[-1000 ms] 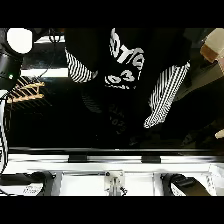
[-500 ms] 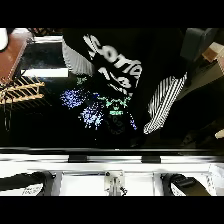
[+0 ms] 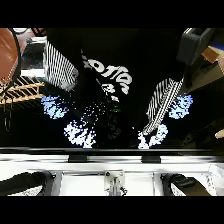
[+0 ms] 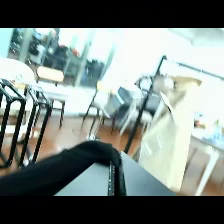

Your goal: Fold the shirts.

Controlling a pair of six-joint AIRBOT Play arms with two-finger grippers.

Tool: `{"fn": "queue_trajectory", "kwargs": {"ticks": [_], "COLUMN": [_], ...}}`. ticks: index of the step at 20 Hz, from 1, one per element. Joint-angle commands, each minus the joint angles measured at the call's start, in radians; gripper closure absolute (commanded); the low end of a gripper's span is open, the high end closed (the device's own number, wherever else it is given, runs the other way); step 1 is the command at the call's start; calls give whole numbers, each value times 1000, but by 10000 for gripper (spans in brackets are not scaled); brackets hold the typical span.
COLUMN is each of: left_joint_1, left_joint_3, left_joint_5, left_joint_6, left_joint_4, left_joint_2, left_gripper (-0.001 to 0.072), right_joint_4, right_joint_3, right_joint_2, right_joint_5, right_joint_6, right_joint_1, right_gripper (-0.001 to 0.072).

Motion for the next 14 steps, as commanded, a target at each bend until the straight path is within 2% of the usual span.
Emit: {"fn": "queue_trajectory", "kwargs": {"ticks": [1, 4, 5, 6, 7, 10, 14], "left_joint_1": [-37, -10, -3, -3, -5, -13, -24], "left_joint_3": [1, 1, 1, 1, 1, 1, 1], "left_joint_5": [-182, -282, -280, -270, -261, -248, -219], "left_joint_6": [135, 135, 135, 135, 135, 135, 135], "left_joint_4": [18, 47, 47, 47, 47, 47, 43], "left_joint_2": [16, 31, 35, 39, 43, 56, 80], "left_gripper": [652, 644, 509, 227, 22, 3, 3], "right_joint_4": [5, 5, 3, 3, 0, -45, -107], "right_joint_3": [0, 0, 0, 0, 0, 0, 0], "right_joint_2": [-1, -1, 0, -1, -1, -1, -1], "right_joint_5": [-113, -151, -151, -152, -155, -205, -351], "right_joint_6": [-12, -17, -21, -26, -26, -25, -25], "right_joint_1": [0, 0, 0, 0, 0, 0, 0], "right_gripper": [644, 644, 644, 644, 644, 644, 644]}}
